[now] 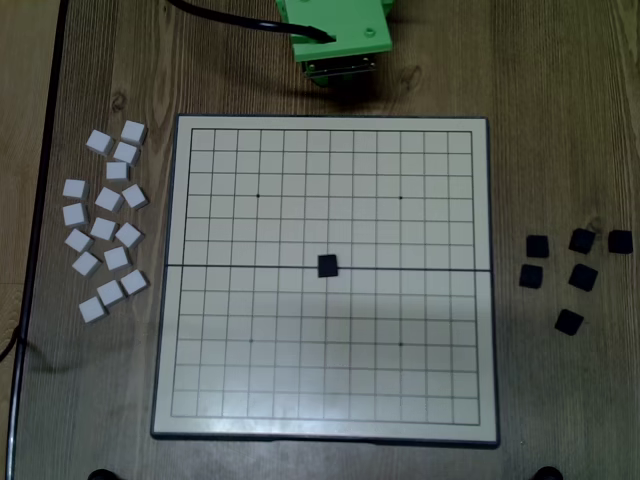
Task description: Grasp a Black stone and put it on the board on position (0,0).
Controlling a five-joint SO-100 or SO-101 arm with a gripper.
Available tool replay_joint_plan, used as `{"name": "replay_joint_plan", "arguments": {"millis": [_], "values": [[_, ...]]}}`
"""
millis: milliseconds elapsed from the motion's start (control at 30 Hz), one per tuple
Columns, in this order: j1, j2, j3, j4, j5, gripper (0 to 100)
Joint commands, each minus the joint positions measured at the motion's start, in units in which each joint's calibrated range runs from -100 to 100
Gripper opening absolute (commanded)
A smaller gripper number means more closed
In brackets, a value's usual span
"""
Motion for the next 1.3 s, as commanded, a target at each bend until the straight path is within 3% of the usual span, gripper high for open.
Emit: {"name": "replay_joint_plan", "arguments": {"millis": [0,1267], "values": [[1.03,0.62,0.53,3.92,1.32,6],[2.12,0.54,0.53,4.0,0.15,7]]}}
